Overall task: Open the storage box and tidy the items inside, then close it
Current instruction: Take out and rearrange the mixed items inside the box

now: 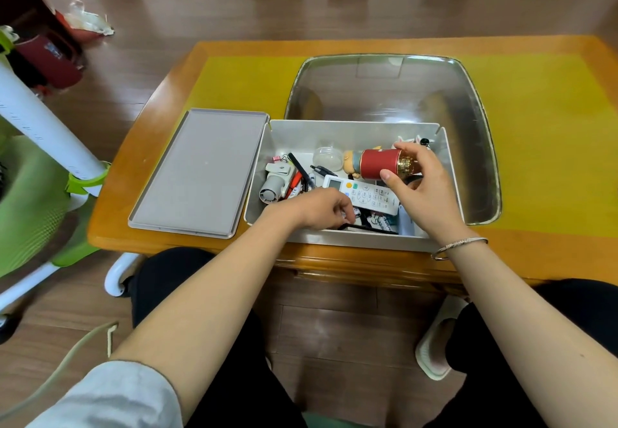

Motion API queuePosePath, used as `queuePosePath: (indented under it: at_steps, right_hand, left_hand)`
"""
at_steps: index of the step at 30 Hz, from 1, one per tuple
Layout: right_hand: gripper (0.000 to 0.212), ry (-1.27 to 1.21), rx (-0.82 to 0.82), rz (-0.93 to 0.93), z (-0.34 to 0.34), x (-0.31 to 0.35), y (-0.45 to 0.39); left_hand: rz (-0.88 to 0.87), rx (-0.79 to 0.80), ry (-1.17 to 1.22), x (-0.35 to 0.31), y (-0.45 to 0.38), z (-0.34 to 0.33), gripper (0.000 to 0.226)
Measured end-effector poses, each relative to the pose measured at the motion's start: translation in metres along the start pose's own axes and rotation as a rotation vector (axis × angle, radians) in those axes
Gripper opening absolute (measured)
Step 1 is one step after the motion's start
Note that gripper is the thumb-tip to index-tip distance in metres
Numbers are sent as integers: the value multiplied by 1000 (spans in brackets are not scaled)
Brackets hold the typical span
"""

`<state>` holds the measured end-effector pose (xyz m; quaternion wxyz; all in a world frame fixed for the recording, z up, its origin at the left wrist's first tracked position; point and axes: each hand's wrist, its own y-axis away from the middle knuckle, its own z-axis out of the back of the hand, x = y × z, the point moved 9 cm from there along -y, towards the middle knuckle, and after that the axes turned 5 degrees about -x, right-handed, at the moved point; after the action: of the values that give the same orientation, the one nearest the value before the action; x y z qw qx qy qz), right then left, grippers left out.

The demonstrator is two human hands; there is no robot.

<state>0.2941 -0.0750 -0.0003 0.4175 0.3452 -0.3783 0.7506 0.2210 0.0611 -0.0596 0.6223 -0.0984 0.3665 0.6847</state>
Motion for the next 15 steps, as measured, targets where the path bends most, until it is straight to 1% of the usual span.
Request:
queuePosePath:
  at_steps: [2, 4, 8, 11, 12, 14, 15]
  right_hand:
    - [41, 4, -34, 23, 4, 3, 0]
    - [35, 17, -66, 18, 8, 4, 0]
    - [11, 21, -99, -39, 12, -1, -2]
    - [4, -34, 27, -93, -4, -3, -7]
    - [6, -39, 80, -104, -11, -3, -9]
    - [17, -28, 174, -100, -25, 2, -14]
    - [16, -5, 212, -89, -30, 5, -17]
  left_hand:
    - [12, -53, 30, 2, 0, 5, 9]
    - [17, -138, 70, 7, 2, 19, 8]
    - [8, -349, 156, 19, 9, 58, 13]
    - [-11, -500, 234, 20, 13, 80, 12]
    - [-26, -520, 252, 17, 12, 84, 13]
    - [-73, -515, 273, 7, 8, 85, 13]
    - [-97, -508, 267, 0, 6, 84, 13]
